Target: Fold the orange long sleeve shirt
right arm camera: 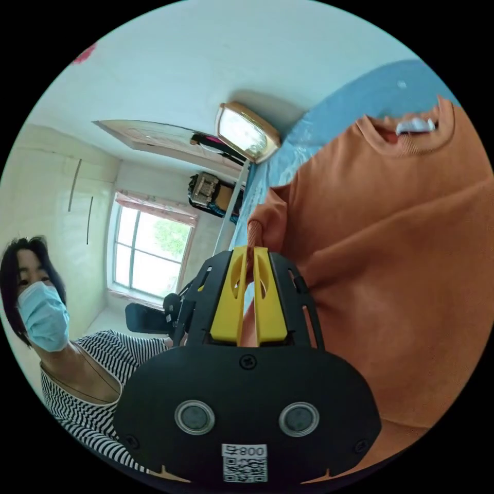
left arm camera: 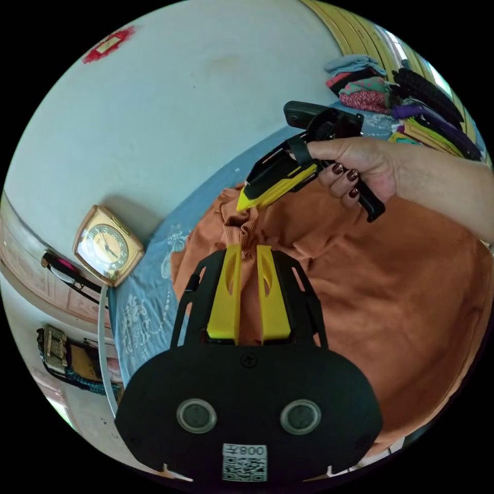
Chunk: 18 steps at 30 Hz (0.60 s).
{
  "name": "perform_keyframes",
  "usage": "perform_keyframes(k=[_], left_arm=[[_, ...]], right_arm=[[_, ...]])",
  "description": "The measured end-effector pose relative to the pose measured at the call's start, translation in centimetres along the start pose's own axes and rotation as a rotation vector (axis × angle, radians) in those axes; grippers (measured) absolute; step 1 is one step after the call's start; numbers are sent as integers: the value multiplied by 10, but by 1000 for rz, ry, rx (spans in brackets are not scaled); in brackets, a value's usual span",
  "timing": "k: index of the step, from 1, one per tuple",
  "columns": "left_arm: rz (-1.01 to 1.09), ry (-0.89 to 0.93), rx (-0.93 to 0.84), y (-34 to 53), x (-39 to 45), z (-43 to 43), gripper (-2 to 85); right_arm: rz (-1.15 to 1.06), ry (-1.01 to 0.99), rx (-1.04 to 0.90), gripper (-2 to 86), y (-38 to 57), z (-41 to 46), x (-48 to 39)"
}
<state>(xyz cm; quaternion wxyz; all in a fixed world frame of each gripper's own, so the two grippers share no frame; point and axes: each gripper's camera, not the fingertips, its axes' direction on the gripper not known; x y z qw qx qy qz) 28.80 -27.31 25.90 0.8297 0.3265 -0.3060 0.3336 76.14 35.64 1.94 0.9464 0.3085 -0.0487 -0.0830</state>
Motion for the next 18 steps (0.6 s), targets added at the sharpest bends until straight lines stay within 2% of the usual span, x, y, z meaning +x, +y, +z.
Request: perform_keyframes(k=[4,8,15,18], left_arm=[[-16,-29,128,-26,13,-6,56],[-23,74,215,-48,44,11,54],[65,257,115,-55,124,86,19],[90,267,74,-55,140,110,8]], right_arm=[[-136,15,46,22,-15,-45,-32],[-143,79,69,20,-1,-103,-29],[124,243,76,17,67,-152,58],[164,261,77,17,83,-157,76]])
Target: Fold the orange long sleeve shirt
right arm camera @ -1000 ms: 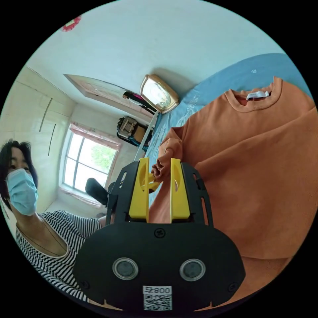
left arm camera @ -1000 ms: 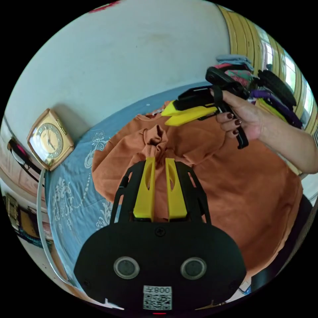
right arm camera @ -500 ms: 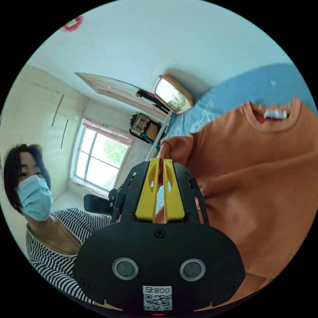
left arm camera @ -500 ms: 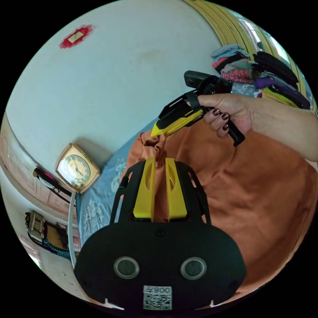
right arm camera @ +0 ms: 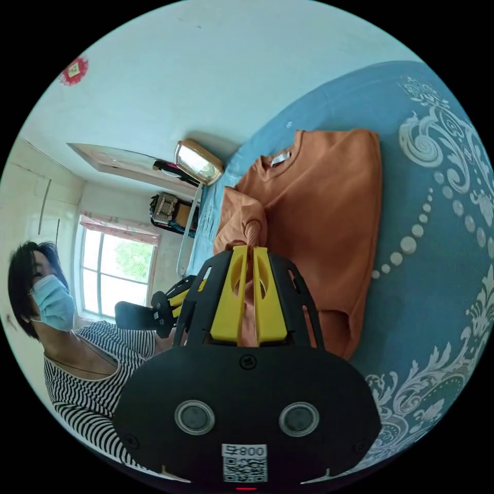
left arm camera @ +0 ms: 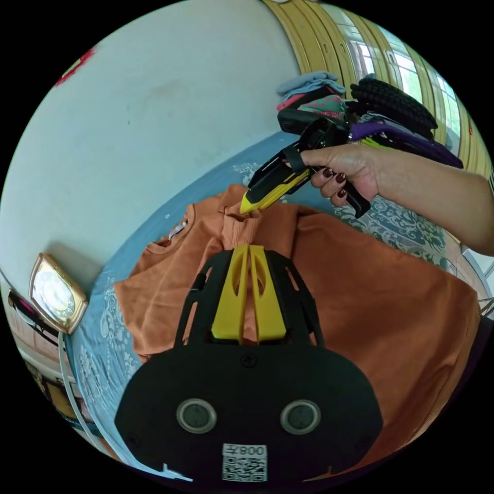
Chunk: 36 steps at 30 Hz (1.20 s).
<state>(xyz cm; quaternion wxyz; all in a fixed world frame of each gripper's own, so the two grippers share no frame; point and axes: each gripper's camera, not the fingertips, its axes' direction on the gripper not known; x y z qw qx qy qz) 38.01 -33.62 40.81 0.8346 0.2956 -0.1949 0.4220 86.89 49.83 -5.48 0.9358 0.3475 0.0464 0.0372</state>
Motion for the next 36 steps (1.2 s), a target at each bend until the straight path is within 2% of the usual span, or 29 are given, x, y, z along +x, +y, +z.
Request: perform_keyframes(k=[4,8,11,14,17,19,23,31,36], left_arm=[[-21,69,-5,4,-7,15,4],[-125,140,21,18,-31,15,3],[-225,154,53,26,-61,15,3],[-326,180,21,26,-100,32,6],[-392,289,-76,27,-130,63,5],[-393,352,-136,32,-136,76,3],[-399,348,-152,48,-138,79,2],[-390,339,-159,47,-167,73,4],[-387,373,-57,48,-198,39,15]], right_arm=[[0,22,-5,16,5,0,7],[10,62,-28,17,10,3,19],[30,20,-21,18,17,5,31],[28,-8,1,18,24,1,34],[15,-10,1,19,28,-4,29],[17,2,5,19,30,-10,26],[14,83,61,18,40,-30,6],[-165,267,92,16,47,-23,-82],[-101,268,93,19,53,-44,-67]])
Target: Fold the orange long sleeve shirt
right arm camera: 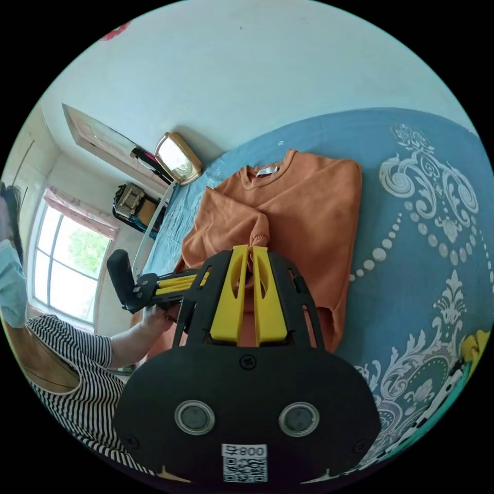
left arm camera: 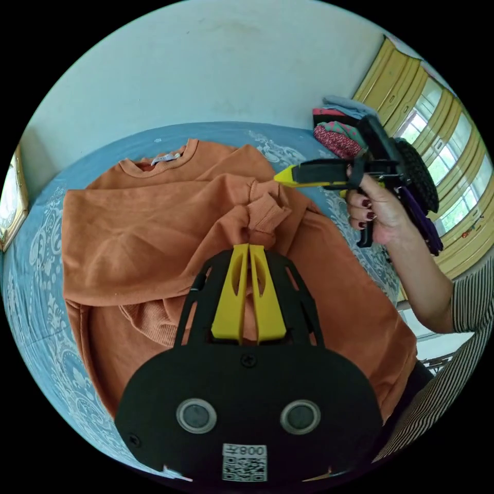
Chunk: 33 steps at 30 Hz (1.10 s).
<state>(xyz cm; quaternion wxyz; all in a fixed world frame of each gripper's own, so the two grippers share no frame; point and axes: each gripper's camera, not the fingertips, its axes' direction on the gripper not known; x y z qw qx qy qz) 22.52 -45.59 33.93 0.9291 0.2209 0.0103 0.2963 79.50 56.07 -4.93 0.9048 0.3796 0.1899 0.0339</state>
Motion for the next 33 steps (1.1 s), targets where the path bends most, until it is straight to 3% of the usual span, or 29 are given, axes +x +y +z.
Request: perform_keyframes(k=[4,9,12,15,18,26,29,33], left_arm=[[-25,-75,34,9,-19,-40,41],[-295,-203,23,48,-78,-88,75],[-439,-129,69,63,-107,-104,81],[-513,7,64,60,-134,-97,81],[-529,98,71,48,-150,-98,55],[-501,16,121,43,-159,-153,46],[-529,-74,155,50,-166,-184,62],[-446,-272,48,25,-164,-195,101]], right_arm=[[20,-19,17,27,12,-20,9],[-71,36,35,57,8,-45,-19],[-103,115,30,74,-2,-51,-34],[-56,63,-20,78,-13,-51,-25],[-21,46,-56,59,-21,-53,-19],[-56,98,14,38,-38,-110,-39],[-85,113,34,45,-50,-125,-51],[-103,112,26,61,-78,-135,-64]])
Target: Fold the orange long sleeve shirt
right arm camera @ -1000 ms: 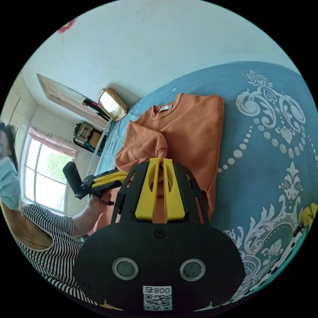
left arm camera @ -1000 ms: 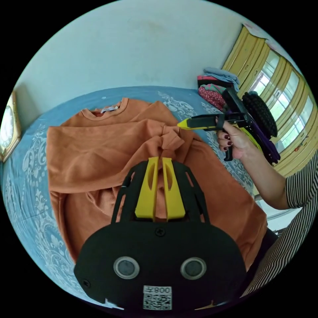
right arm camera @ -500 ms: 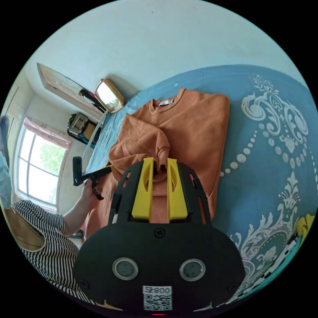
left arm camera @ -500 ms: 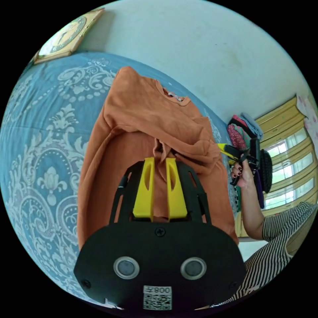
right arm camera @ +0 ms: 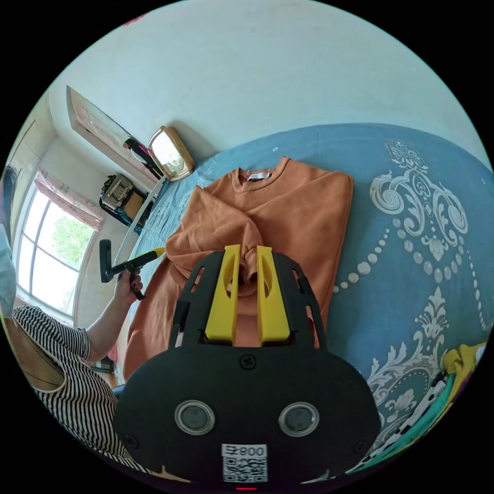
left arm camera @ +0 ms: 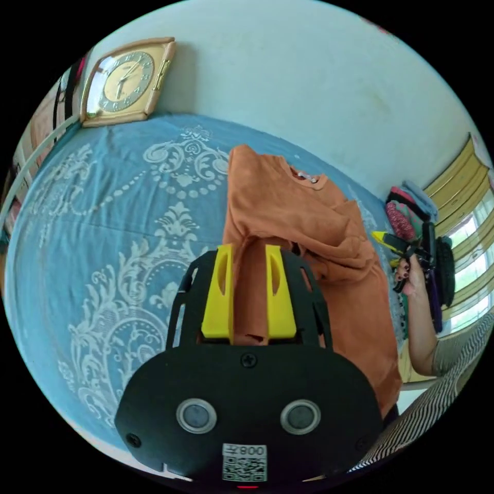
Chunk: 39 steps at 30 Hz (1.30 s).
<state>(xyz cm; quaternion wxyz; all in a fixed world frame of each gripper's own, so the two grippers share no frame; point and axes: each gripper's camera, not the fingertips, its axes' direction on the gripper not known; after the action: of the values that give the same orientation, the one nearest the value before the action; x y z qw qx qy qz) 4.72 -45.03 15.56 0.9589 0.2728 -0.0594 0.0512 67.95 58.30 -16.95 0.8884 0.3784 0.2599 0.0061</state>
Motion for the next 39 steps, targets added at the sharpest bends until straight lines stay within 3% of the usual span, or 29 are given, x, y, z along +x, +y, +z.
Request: perform_keyframes(k=[6,11,21,28,32,34,39], left_arm=[[247,-238,-75,-26,43,10,83],[253,-270,-26,-22,48,-10,40],[77,-63,89,-13,12,-55,24],[-108,188,167,0,-28,-72,26],[-215,268,168,13,-43,-64,34],[-180,238,194,17,-34,-73,43],[200,-2,145,11,39,-88,99]], right_arm=[[-135,-59,20,64,-76,-3,-37],[-243,-114,-84,73,-168,49,-82],[-339,59,-354,55,-276,136,-151],[-425,-74,-252,8,-320,84,-203],[-441,-6,-259,14,-346,80,-217],[-441,33,-272,28,-347,78,-213],[-450,42,-264,80,-356,59,-197]])
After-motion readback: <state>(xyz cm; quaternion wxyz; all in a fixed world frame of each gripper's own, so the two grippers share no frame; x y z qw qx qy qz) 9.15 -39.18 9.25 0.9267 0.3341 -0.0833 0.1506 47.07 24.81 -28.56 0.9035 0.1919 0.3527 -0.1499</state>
